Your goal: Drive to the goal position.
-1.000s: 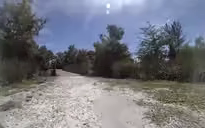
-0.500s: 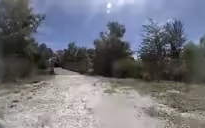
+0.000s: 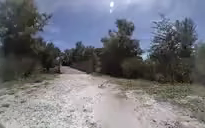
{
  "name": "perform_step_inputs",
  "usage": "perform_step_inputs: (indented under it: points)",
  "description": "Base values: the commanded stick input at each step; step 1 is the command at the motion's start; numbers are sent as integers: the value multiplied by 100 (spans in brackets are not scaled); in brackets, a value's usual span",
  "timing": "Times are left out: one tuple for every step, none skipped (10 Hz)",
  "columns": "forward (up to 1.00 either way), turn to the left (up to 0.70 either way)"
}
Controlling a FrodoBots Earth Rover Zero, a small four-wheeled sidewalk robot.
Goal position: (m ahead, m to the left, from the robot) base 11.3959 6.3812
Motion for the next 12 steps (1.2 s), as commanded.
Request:
perform_step_inputs:
  points:
    - [70,31]
    - [70,35]
    - [70,35]
    - [70,35]
    - [70,35]
    - [70,35]
    - [70,35]
    - [70,35]
    - [70,29]
    - [70,11]
    - [70,0]
    - [70,0]
